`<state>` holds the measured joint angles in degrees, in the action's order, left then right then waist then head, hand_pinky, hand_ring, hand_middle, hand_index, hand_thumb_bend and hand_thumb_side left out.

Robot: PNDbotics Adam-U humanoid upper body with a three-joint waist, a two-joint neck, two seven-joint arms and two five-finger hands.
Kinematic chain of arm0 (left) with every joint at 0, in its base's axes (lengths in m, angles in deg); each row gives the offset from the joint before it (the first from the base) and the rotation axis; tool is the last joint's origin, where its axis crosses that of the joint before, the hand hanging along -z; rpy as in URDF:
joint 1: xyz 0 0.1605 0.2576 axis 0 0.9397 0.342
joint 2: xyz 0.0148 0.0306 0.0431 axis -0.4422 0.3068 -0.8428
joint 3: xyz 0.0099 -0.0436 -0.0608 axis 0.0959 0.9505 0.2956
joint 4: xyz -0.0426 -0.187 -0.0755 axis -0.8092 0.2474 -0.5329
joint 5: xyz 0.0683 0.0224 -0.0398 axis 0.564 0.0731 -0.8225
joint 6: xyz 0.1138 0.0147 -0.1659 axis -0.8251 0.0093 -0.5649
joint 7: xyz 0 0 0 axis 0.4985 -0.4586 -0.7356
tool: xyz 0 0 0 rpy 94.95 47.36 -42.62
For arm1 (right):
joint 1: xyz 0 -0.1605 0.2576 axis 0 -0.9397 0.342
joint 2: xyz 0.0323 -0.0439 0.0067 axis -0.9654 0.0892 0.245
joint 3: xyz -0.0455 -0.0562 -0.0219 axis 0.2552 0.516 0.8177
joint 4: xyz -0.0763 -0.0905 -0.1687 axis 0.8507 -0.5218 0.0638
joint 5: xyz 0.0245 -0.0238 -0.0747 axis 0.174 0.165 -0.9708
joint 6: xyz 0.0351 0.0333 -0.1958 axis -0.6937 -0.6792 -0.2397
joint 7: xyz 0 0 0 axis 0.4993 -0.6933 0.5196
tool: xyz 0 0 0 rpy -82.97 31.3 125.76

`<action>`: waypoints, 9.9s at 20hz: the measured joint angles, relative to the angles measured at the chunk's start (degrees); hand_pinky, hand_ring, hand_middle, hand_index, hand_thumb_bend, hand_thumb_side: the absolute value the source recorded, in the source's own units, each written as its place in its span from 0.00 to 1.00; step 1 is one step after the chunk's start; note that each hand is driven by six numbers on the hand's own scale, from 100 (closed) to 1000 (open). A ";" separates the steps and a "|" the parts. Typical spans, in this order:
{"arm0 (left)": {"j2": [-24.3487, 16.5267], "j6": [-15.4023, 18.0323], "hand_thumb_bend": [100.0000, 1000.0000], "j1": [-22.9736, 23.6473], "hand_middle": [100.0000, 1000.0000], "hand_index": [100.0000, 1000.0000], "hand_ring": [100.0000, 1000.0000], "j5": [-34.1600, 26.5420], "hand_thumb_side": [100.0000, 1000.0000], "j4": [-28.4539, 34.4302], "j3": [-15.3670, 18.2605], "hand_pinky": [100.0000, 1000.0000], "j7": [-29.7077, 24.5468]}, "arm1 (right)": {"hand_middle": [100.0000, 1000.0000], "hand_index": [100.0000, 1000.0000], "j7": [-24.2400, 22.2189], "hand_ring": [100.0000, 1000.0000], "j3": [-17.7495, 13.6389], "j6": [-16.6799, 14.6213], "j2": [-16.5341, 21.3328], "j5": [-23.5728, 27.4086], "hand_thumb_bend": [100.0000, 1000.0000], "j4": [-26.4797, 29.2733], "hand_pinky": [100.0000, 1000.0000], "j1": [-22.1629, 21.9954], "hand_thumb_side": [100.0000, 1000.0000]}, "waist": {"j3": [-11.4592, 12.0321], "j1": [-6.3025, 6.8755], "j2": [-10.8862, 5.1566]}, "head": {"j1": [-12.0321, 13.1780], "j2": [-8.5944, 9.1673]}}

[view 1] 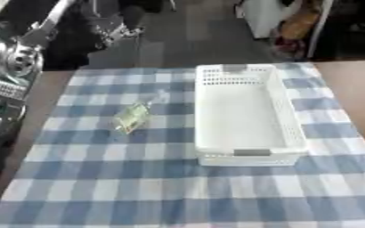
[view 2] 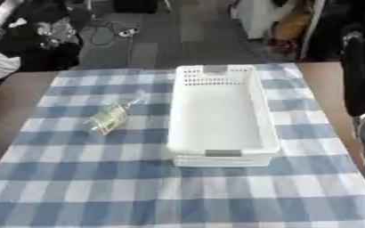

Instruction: Pick up objects on the table and place them in the box.

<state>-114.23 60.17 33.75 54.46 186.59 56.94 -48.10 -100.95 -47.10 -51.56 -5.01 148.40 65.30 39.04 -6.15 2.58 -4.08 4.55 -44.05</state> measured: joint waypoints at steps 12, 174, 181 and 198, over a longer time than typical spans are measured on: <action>-5.81 -0.15 0.66 -11.00 0.95 0.97 0.80 2.90 1.00 -18.28 -7.47 0.74 -15.82 | 0.20 0.30 -0.12 0.10 0.37 0.48 0.43 0.04 0.00 0.00 0.09 -0.01 1.00 | -0.86 0.48 -0.30 | 0.04 0.00; 16.10 38.55 0.79 -34.26 1.00 1.00 1.00 24.09 1.00 -63.07 -15.13 1.00 -11.97 | 0.21 0.30 1.78 0.12 1.77 5.00 -5.69 5.24 0.00 0.28 0.12 8.20 0.97 | -11.03 2.83 1.50 | 10.58 4.63; 16.93 41.65 0.84 -34.26 1.00 1.00 1.00 22.75 1.00 -63.27 -14.61 1.00 -8.41 | 0.21 0.30 1.73 0.12 1.81 5.08 -5.72 5.51 0.00 0.29 0.12 8.34 0.97 | -11.23 2.86 1.54 | 10.64 4.63; 9.02 36.08 0.39 -28.70 0.98 1.00 0.95 16.78 1.00 -57.41 -12.43 1.00 -2.34 | 0.20 0.30 1.50 0.11 1.96 4.85 -4.34 4.41 0.00 0.30 0.10 6.75 0.99 | -7.98 3.07 1.03 | 10.57 3.53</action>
<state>-105.21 96.25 5.05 71.24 129.19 44.51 -50.44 -99.45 -45.14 -46.70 -9.36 152.81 65.59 45.79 -14.13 5.65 -3.05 15.11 -40.52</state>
